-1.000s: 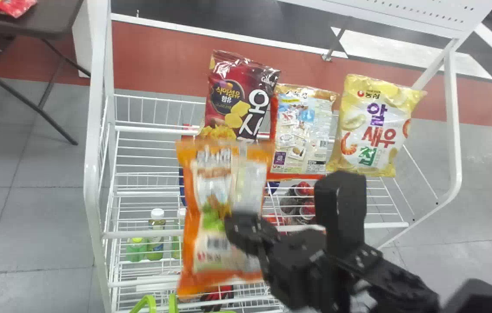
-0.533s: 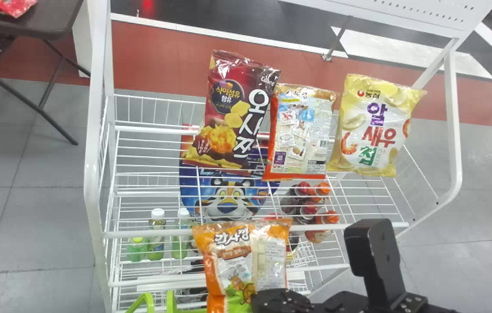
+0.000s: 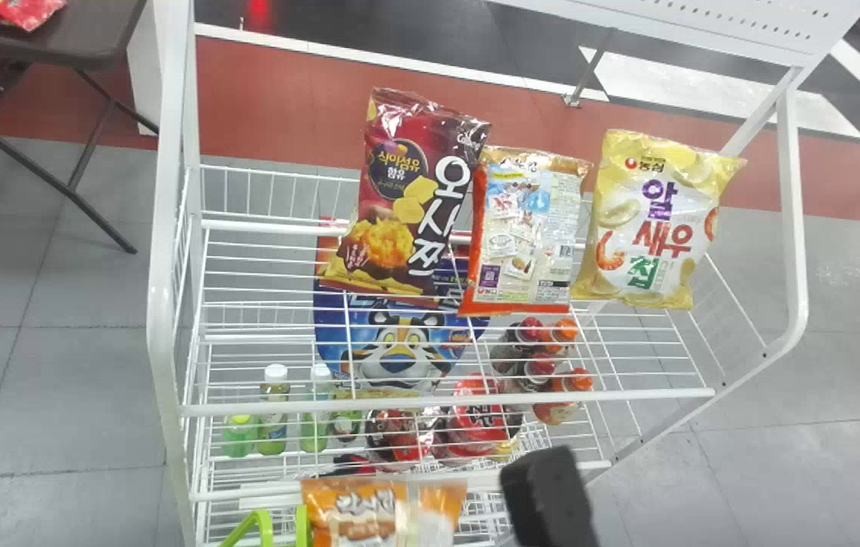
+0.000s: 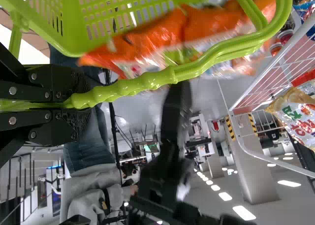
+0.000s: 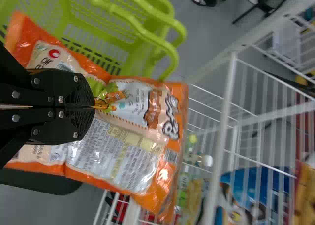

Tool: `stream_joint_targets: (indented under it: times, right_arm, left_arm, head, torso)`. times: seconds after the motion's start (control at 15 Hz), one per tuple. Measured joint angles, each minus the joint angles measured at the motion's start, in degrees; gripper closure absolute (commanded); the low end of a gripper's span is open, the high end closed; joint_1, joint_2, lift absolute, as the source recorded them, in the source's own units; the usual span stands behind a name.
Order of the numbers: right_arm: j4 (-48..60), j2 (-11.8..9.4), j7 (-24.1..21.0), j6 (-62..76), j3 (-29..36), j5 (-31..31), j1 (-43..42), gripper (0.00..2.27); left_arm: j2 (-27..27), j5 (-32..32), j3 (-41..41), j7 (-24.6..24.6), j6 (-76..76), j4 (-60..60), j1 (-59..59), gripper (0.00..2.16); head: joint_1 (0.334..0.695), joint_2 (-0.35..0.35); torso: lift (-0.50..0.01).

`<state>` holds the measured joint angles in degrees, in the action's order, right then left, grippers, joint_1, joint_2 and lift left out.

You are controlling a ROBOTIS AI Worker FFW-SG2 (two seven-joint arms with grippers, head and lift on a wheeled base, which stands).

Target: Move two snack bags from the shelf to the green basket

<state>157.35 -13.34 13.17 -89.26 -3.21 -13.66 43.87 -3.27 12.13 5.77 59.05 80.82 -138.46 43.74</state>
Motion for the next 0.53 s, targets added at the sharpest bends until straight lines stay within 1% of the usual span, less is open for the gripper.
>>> stream_joint_targets:
  times: [0.33,0.53]
  right_arm:
    - [-6.69,-1.10,-2.48,0.00,-9.96,2.90,-1.20,2.25]
    - [-9.76,-1.47,-2.55,0.00,-11.88,3.19,-2.50,2.25]
  left_arm:
    - [0.02,-0.07,0.12,-0.22,0.00,-0.07,0.04,2.05]
    - [0.02,-0.06,0.08,-0.10,0.00,0.06,0.05,2.05]
  head:
    - [0.695,-0.350]
    - [0.695,-0.350]
  torso:
    - [-0.016]
    - [-0.016]
